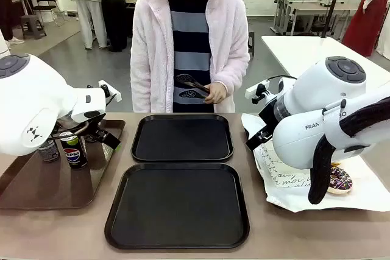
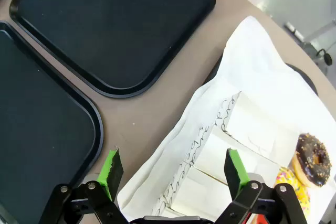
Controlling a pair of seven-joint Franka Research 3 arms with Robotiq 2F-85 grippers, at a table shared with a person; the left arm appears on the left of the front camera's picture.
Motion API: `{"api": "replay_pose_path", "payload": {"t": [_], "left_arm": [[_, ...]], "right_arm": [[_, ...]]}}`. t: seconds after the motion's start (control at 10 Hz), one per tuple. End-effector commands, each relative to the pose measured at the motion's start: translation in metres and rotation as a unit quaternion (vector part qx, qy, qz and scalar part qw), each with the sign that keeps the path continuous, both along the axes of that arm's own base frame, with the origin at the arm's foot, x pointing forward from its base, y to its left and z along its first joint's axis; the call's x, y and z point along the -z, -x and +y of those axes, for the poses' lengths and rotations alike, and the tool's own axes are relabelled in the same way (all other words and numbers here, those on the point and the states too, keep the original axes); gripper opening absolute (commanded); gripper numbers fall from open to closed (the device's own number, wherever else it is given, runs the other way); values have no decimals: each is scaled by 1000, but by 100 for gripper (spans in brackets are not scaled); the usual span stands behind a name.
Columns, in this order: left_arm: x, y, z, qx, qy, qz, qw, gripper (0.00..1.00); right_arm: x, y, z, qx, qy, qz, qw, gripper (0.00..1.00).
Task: Set up donuts and drinks on trays.
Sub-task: Pick up one Pepsi coke and place it on the Flat Tray.
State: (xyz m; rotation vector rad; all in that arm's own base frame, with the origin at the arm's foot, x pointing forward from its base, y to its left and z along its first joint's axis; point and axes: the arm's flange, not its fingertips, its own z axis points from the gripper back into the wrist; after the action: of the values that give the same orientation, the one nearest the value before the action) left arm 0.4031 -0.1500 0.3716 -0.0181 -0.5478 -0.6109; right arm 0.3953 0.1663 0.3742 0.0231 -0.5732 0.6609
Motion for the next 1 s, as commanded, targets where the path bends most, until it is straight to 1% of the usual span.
{"api": "replay_pose_path", "payload": {"t": [0.0, 0.9], "left_arm": [[0, 0, 0, 0, 0, 0, 1000, 100], [0, 0, 0, 0, 0, 0, 1000, 100]], "right_arm": [[0, 0, 0, 0, 0, 0, 1000, 100], [0, 0, 0, 0, 0, 0, 1000, 100]]}}
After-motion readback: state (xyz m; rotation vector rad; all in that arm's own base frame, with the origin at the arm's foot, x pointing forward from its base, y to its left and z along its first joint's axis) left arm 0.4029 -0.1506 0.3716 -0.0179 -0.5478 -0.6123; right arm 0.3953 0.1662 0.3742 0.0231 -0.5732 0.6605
